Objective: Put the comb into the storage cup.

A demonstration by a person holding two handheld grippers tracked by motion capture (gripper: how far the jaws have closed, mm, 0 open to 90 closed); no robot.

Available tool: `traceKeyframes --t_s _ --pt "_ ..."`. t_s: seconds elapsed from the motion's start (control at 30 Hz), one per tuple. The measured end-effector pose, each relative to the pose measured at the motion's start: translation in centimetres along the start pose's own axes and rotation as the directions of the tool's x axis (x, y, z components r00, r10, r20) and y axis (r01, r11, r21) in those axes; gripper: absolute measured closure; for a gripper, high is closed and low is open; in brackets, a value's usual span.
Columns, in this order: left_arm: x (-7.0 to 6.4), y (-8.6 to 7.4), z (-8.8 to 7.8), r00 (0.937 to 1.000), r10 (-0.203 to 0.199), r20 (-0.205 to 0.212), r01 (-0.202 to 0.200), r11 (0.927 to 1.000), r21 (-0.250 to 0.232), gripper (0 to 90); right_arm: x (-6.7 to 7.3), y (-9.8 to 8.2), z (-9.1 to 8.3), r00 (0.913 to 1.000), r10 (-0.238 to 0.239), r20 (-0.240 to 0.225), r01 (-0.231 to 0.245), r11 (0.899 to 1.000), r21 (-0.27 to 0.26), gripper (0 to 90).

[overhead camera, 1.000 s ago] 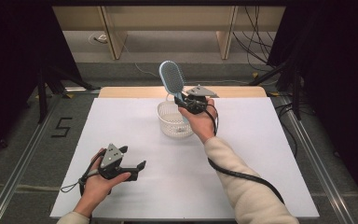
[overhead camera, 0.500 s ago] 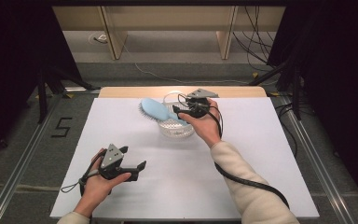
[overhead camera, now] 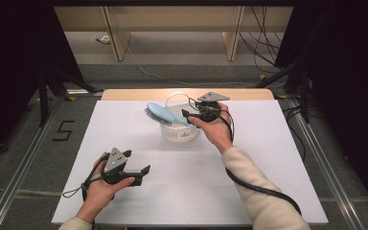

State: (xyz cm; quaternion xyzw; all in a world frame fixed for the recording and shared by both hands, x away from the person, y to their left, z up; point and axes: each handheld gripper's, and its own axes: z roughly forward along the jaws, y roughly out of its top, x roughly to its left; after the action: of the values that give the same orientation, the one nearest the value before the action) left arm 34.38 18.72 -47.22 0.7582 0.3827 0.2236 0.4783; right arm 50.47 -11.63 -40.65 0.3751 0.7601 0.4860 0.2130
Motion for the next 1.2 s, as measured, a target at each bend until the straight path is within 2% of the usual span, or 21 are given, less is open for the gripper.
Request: traceKeyframes --t_s 0.33,0.67,1.03,1.2 --pt "0.0 0.0 0.0 1.0000 0.001 -0.001 -0.001 1.0000 0.005 10.6 -0.3 -0.5 -1.1 0.9993 -0.019 -0.032 0.020 1.000 0.021 30.5" --pt "0.0 0.0 0.0 1.0000 0.000 -0.002 0.000 1.0000 0.006 10.6 -1.2 -1.6 -2.7 0.9975 -0.041 -0.057 0.043 0.998 0.043 26.2" --pt "0.0 -0.1 0.1 1.0000 -0.001 -0.002 0.001 1.0000 0.010 10.7 -2.3 -3.0 -4.9 0.9958 -0.064 -0.066 0.066 0.997 0.039 24.7" --pt "0.0 -0.1 0.1 1.0000 -0.001 -0.002 0.001 0.9999 0.012 10.8 -2.5 -4.0 -5.8 0.9952 -0.057 -0.080 0.059 0.998 0.023 25.0"
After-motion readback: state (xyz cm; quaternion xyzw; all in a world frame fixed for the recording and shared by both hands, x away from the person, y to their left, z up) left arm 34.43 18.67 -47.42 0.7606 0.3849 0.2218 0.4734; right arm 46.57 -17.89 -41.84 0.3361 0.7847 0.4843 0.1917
